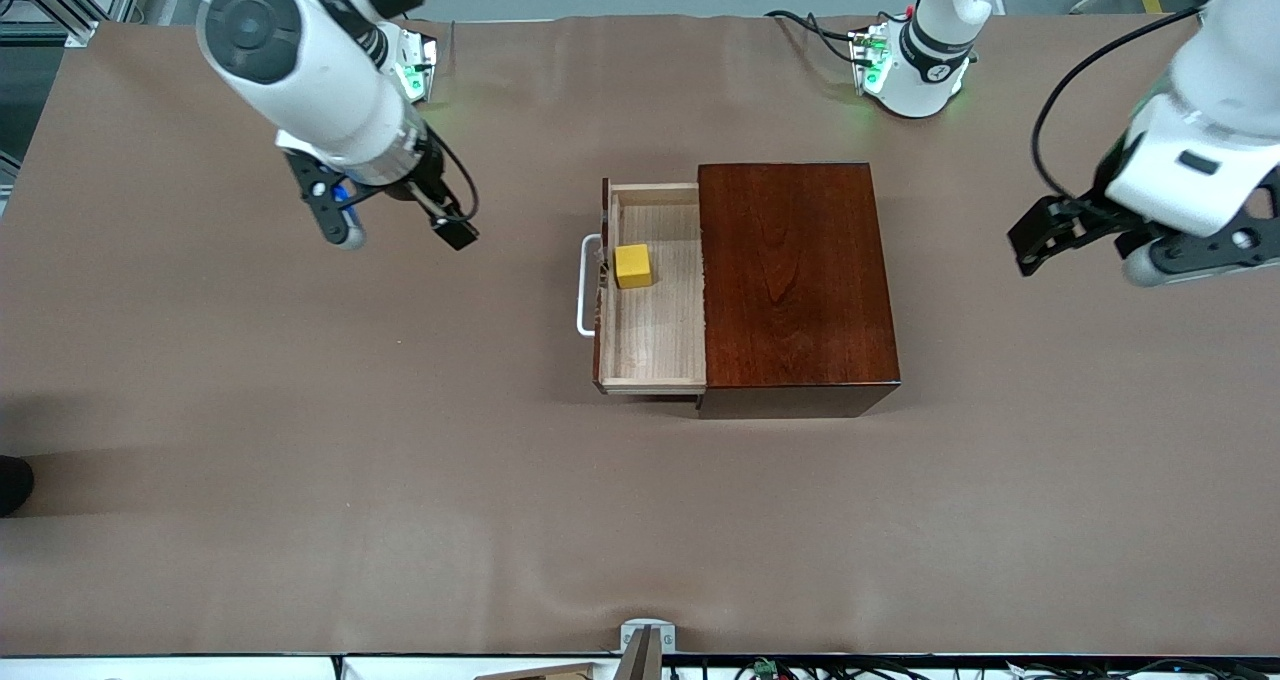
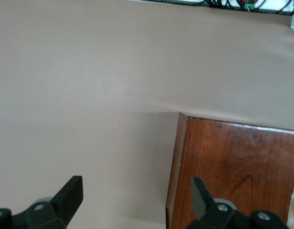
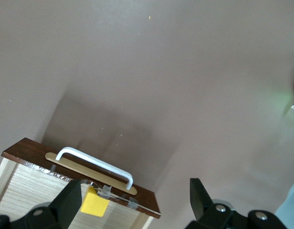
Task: Open drawer, take yellow block, close drawer
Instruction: 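Lower the right gripper over the yellow cube in the drawer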
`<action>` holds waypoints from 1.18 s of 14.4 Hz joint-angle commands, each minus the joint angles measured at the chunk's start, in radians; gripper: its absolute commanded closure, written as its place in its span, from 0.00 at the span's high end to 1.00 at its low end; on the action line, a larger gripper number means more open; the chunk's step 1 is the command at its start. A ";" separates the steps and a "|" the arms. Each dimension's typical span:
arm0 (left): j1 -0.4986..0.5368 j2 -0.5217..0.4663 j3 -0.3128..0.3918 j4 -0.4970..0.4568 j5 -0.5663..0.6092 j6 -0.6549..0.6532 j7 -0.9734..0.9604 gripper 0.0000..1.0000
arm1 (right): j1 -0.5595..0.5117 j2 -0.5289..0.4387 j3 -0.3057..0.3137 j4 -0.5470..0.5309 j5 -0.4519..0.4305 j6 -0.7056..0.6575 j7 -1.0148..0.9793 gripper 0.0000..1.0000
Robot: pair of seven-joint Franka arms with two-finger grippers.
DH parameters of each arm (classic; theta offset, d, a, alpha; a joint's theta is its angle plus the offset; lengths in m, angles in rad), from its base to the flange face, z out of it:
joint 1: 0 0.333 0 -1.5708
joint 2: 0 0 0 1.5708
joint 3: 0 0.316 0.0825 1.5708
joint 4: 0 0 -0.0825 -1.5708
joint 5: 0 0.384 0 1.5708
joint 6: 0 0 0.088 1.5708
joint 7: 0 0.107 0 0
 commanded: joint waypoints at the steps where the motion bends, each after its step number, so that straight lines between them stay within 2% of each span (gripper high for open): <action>1: 0.066 -0.101 -0.010 -0.119 -0.044 0.005 0.095 1.00 | 0.060 -0.007 -0.009 -0.063 0.011 0.085 0.097 1.00; 7: 0.082 -0.230 0.001 -0.296 -0.046 0.022 0.157 1.00 | 0.134 0.065 -0.009 -0.067 0.011 0.188 0.272 1.00; 9: 0.059 -0.266 0.028 -0.343 -0.047 0.031 0.157 1.00 | 0.160 0.091 -0.008 -0.067 0.012 0.234 0.336 1.00; 17: 0.098 -0.284 0.036 -0.350 -0.067 0.031 0.255 1.00 | 0.267 0.223 -0.009 -0.061 0.011 0.434 0.599 1.00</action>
